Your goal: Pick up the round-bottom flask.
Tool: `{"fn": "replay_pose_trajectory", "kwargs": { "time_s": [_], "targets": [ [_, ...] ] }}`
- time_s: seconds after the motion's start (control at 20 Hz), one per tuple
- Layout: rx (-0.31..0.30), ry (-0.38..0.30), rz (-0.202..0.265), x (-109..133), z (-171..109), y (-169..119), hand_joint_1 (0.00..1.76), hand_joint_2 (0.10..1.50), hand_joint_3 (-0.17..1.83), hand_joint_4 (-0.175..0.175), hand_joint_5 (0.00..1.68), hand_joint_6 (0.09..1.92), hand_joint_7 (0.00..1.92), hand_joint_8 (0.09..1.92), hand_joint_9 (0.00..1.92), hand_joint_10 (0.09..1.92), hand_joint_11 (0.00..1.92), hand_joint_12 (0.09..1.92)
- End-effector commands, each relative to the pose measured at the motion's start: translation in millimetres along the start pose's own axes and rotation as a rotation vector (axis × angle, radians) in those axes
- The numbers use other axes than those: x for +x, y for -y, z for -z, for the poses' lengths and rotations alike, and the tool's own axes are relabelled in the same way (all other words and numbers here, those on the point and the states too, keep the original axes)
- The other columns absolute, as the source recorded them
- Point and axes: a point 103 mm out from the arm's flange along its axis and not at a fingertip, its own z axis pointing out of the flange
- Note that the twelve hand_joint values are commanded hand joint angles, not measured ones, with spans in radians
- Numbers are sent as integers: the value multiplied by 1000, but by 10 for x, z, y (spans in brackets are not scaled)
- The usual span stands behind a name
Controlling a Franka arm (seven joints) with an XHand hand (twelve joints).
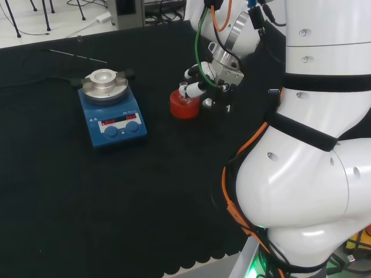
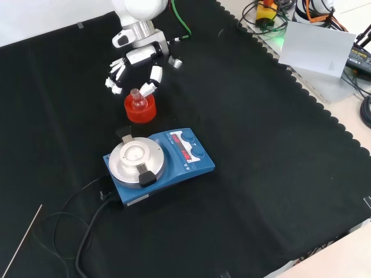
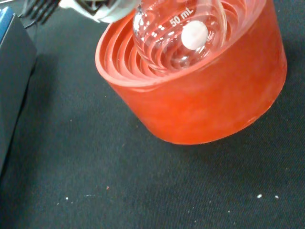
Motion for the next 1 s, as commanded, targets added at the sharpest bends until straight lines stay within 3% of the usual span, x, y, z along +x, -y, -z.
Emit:
{"fn": "replay_pose_trajectory", "kwargs": {
  "time_s": [0.05,0.45,0.65,1.0],
  "targets": [
    [2,3,3,36,-35,-2,878,641,744,-28,592,224,171,553,336,605,0,1264],
    [6,-14,-2,15,-55,-4,873,641,743,-28,615,249,172,553,337,606,0,1268],
    [0,-15,0,93,-127,-7,871,644,737,-28,585,484,175,552,337,608,0,1271],
    [1,-36,-6,53,-89,-3,868,647,737,-29,599,705,181,559,338,612,0,1278]
  ]
}}
